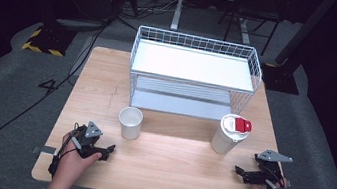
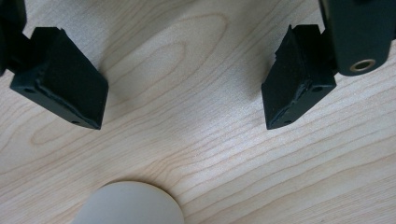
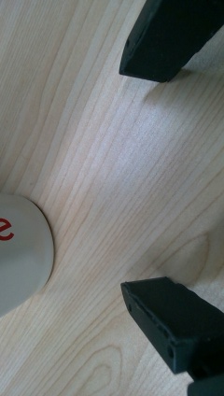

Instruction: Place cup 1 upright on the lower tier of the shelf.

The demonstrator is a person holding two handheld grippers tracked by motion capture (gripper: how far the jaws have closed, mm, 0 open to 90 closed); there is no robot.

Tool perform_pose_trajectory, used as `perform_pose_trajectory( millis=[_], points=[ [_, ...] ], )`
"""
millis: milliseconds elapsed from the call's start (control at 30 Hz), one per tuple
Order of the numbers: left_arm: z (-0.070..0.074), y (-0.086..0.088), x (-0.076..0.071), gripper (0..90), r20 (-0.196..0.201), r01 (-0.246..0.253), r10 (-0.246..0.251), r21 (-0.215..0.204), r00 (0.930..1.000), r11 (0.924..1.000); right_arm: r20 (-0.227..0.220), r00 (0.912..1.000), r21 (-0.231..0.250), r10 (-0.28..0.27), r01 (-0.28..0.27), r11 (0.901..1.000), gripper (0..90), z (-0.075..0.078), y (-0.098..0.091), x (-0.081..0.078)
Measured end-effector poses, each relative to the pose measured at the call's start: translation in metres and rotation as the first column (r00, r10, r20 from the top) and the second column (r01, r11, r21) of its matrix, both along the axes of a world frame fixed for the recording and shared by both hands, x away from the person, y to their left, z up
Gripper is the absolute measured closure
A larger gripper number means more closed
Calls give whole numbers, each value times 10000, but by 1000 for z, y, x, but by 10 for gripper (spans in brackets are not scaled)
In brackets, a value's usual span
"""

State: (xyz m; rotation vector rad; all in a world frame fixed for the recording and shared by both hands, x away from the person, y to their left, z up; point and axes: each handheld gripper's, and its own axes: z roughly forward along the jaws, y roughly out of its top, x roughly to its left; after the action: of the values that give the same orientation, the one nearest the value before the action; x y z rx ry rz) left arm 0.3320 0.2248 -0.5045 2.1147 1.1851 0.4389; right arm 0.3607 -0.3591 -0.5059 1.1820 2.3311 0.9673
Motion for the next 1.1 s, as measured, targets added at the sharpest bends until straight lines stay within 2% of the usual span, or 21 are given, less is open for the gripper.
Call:
perform_pose_trajectory(
  millis=[233,267,433,600,667,767,867,967,1000,1100],
  points=[
    [1,0,1,162,-48,75,-75,45,10000,10000,2,10000,3,-1,1,10000,0,0,0,0],
    [3,0,1,170,-221,115,-113,112,9997,9999,-4,10000,4,-4,4,10000,0,0,0,0],
    [12,2,1,176,-124,209,-209,44,9997,9998,4,10000,0,0,0,10000,0,0,0,0],
    [26,5,2,180,166,277,-275,-103,9995,9996,3,10000,-1,-2,2,10000,0,0,0,0],
    [28,6,2,180,137,292,-290,-180,9995,9994,4,10000,-2,0,0,10000,0,0,0,0],
    [32,6,4,181,316,325,-314,-351,9990,9989,7,10000,-3,-1,1,10000,0,0,0,0],
    [36,4,7,171,661,451,-415,-546,9970,9975,5,10000,-1,-5,5,10000,0,0,0,0],
    [39,2,10,162,983,703,-617,-863,9932,9938,4,10000,1,-11,11,10000,0,0,0,0],
    [40,0,13,160,1136,874,-748,-1103,9907,9900,7,10000,8,-44,44,10000,0,0,0,0],
    [42,-2,16,160,1332,987,-825,-1202,9876,9878,3,10000,11,-54,54,10000,0,0,0,0]
  ],
)
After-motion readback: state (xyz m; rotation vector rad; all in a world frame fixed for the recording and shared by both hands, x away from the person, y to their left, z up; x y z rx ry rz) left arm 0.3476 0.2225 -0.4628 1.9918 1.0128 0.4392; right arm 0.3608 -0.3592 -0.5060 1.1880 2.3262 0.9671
